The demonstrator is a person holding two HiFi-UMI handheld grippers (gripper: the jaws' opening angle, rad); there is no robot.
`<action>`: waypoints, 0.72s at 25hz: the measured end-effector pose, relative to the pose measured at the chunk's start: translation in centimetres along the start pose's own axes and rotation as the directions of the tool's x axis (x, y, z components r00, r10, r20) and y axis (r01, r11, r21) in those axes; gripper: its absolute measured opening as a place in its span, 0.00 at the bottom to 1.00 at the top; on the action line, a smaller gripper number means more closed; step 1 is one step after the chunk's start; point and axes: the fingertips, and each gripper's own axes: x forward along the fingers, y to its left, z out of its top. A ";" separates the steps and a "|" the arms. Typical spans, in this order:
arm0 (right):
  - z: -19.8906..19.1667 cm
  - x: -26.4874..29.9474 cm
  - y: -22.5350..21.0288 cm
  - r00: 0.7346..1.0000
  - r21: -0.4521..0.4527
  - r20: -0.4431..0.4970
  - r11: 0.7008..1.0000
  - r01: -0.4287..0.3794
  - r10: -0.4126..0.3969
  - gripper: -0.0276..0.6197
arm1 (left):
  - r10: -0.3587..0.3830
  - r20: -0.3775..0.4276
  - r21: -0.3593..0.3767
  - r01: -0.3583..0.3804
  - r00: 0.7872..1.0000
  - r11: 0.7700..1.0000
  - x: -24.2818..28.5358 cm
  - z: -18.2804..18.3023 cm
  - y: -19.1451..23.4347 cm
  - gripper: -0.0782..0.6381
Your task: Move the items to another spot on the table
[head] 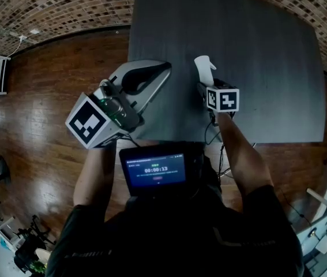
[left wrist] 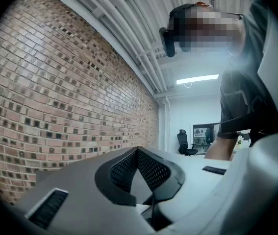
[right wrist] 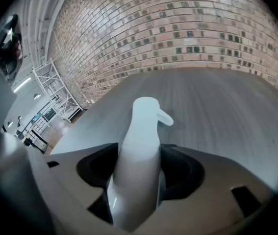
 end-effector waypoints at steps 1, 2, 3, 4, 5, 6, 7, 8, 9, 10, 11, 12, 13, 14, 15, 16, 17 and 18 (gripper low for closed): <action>0.0 0.0 0.0 1.000 -0.003 -0.004 1.000 0.000 0.000 0.48 | -0.002 -0.001 0.001 0.002 1.000 1.000 0.0 0.0 0.0 0.10; -0.1 0.1 0.0 1.000 -0.007 -0.007 1.000 -0.001 0.001 0.48 | -0.004 -0.001 0.002 0.004 1.000 1.000 0.0 0.0 0.0 0.10; -0.1 0.1 0.0 1.000 -0.009 -0.009 1.000 0.000 0.000 0.48 | -0.004 -0.001 0.003 0.004 1.000 1.000 0.0 0.0 0.0 0.10; -0.2 0.2 0.0 1.000 -0.009 -0.010 1.000 0.002 -0.002 0.49 | -0.005 -0.001 0.005 0.005 1.000 1.000 0.0 0.0 0.0 0.10; -0.2 0.2 0.0 1.000 -0.009 -0.009 1.000 0.006 -0.006 0.49 | -0.005 0.000 0.007 0.005 1.000 1.000 0.0 0.0 0.1 0.10; -0.2 0.3 0.0 1.000 -0.010 -0.006 1.000 0.010 -0.010 0.49 | -0.006 0.002 0.009 0.006 1.000 1.000 0.0 0.1 0.1 0.10; -0.1 0.3 0.0 1.000 -0.014 0.000 1.000 0.014 -0.014 0.51 | -0.007 0.005 0.009 0.006 1.000 1.000 0.1 0.2 0.1 0.10; 0.2 0.3 0.0 1.000 -0.019 0.006 1.000 0.018 -0.018 0.54 | -0.007 0.007 0.010 0.007 1.000 1.000 0.1 0.2 0.1 0.10; 0.5 0.2 0.0 1.000 -0.027 0.013 0.999 0.022 -0.021 0.56 | -0.008 0.008 0.011 0.008 1.000 1.000 0.1 0.4 0.1 0.10; 0.9 0.0 0.0 0.999 -0.035 0.021 0.999 0.026 -0.025 0.57 | -0.009 0.008 0.013 0.009 1.000 1.000 0.1 0.5 0.1 0.10; 1.3 -0.3 0.0 0.999 -0.039 0.033 0.999 0.030 -0.029 0.58 | -0.010 0.010 0.017 0.009 1.000 1.000 0.1 0.8 0.1 0.10; 1.9 -0.7 -0.1 0.998 -0.038 0.050 0.999 0.035 -0.033 0.58 | -0.011 0.012 0.022 0.010 1.000 1.000 0.1 1.1 0.2 0.10; 2.4 -1.2 -0.2 0.997 -0.032 0.069 0.999 0.038 -0.036 0.58 | -0.013 0.017 0.027 0.012 1.000 1.000 0.2 1.4 0.3 0.10; 2.9 -1.7 -0.3 0.995 -0.025 0.087 0.999 0.039 -0.037 0.58 | -0.015 0.023 0.032 0.014 1.000 0.999 0.2 1.8 0.3 0.10; 3.5 -2.2 -0.4 0.994 -0.017 0.106 0.999 0.039 -0.037 0.58 | -0.017 0.030 0.038 0.016 0.999 0.999 0.3 2.2 0.4 0.10; 4.0 -2.8 -0.4 0.991 -0.009 0.127 0.999 0.038 -0.037 0.58 | -0.020 0.036 0.044 0.018 0.999 0.999 0.4 2.6 0.4 0.10; 4.6 -3.5 -0.4 0.988 0.002 0.151 0.999 0.035 -0.035 0.58 | -0.023 0.043 0.051 0.020 0.999 0.998 0.4 3.0 0.3 0.10; 5.1 -4.4 -0.4 0.983 0.015 0.181 1.000 0.026 -0.028 0.58 | -0.027 0.051 0.059 0.024 0.998 0.998 0.5 3.5 0.1 0.10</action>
